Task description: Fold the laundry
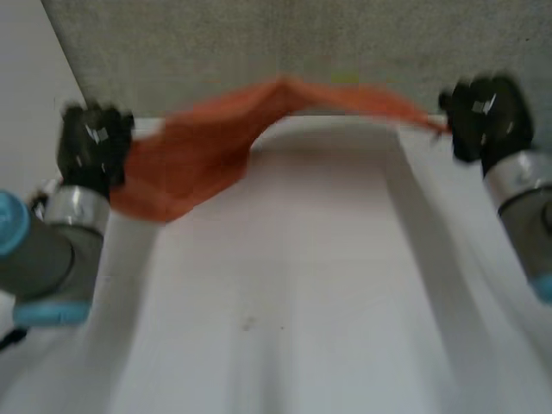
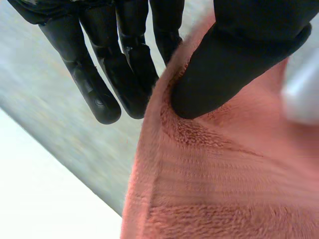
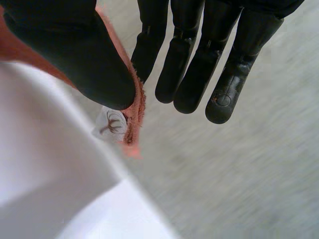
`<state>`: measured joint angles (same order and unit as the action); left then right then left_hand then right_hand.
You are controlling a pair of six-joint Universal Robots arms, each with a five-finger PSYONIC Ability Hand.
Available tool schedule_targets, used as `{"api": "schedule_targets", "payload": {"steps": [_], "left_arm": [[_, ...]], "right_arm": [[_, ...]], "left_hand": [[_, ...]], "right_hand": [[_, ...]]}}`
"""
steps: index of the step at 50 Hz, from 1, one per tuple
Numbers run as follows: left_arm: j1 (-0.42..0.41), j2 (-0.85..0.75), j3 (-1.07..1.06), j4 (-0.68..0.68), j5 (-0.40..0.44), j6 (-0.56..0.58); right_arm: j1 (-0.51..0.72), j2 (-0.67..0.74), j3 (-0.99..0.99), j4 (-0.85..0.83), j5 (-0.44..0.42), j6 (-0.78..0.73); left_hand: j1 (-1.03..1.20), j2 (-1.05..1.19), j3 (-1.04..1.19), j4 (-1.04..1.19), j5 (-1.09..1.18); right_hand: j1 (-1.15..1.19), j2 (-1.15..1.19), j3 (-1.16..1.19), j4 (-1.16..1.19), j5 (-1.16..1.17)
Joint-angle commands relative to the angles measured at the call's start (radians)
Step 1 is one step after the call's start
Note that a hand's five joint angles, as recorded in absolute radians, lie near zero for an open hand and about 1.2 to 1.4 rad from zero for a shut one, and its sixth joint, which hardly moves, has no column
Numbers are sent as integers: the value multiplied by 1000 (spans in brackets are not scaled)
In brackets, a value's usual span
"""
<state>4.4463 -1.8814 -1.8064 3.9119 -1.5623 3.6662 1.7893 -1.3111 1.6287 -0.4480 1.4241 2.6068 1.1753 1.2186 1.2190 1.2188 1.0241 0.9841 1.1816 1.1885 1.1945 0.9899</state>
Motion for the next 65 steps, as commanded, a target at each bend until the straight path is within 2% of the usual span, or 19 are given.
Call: {"api": "schedule_targets", "payload": {"steps": [1,3,10,11,12,13,21,36,39,40,41,42,49,51,52,54,55,59,65], "left_arm": [[-19,-54,-156,-29,33,5],[-44,-67,-171,-69,31,2],[-41,-67,-168,-118,27,-6],[-39,-67,-165,-124,27,-5],[-39,-67,-165,-125,27,-5],[-36,-68,-162,-131,25,-3],[-7,-108,-148,-138,21,-5],[53,-123,-140,-138,18,-5],[56,-114,-145,-148,16,-2],[56,-108,-152,-155,13,0],[56,-108,-153,-155,13,0],[51,-94,-159,-169,5,0],[42,79,-186,-299,-25,0],[50,232,-182,-429,-25,-8],[50,232,-182,-430,-25,-8],[54,370,-166,-550,-25,-8],[54,370,-166,-551,-25,-8],[59,539,-134,-705,-21,-2],[59,604,-111,-801,-15,0]], "right_arm": [[-7,84,122,34,-2,-2],[-19,85,129,40,-1,-2],[-108,67,126,64,2,9],[-108,67,126,65,2,9],[-117,47,120,71,2,10],[-131,26,120,77,1,10],[-180,9,103,80,1,42],[-208,12,92,80,1,53],[-205,13,92,86,1,50],[-205,13,92,86,1,50],[-203,12,94,98,1,44],[-200,12,94,121,-2,38],[-206,-25,44,328,-54,-10],[-206,-68,30,374,-66,-22],[-206,-68,30,374,-67,-22],[-218,-143,-2,495,-83,-66],[-218,-143,-3,496,-83,-67],[-273,-215,-58,702,-88,-187],[-295,-293,-101,911,-105,-338]], "left_hand": [[221,178,177,177,198],[221,178,177,177,198],[192,149,149,149,169],[-122,-165,-166,-165,-145],[-125,-168,-169,-169,-148],[-291,-334,-334,-334,-314],[-377,-421,-421,-421,-401],[-360,-403,-404,-403,-383],[-210,-254,-254,-254,-234],[60,17,16,17,37],[63,19,19,19,39],[219,176,176,176,196],[221,178,177,177,198],[221,178,177,177,198],[221,178,177,177,198],[221,178,177,177,198],[221,178,177,177,198],[221,178,177,177,198],[221,178,177,177,198]], "right_hand": [[412,215,208,202,232],[412,215,208,202,232],[412,215,208,202,232],[412,215,208,202,232],[412,215,208,202,232],[412,215,208,202,232],[412,215,208,202,232],[412,215,208,202,232],[412,215,208,202,232],[412,215,208,202,232],[412,215,208,202,232],[412,215,208,202,232],[412,215,208,202,232],[412,215,208,202,232],[412,215,208,202,232],[412,215,208,202,232],[412,215,208,202,232],[412,215,208,202,232],[412,215,208,202,232]]}}
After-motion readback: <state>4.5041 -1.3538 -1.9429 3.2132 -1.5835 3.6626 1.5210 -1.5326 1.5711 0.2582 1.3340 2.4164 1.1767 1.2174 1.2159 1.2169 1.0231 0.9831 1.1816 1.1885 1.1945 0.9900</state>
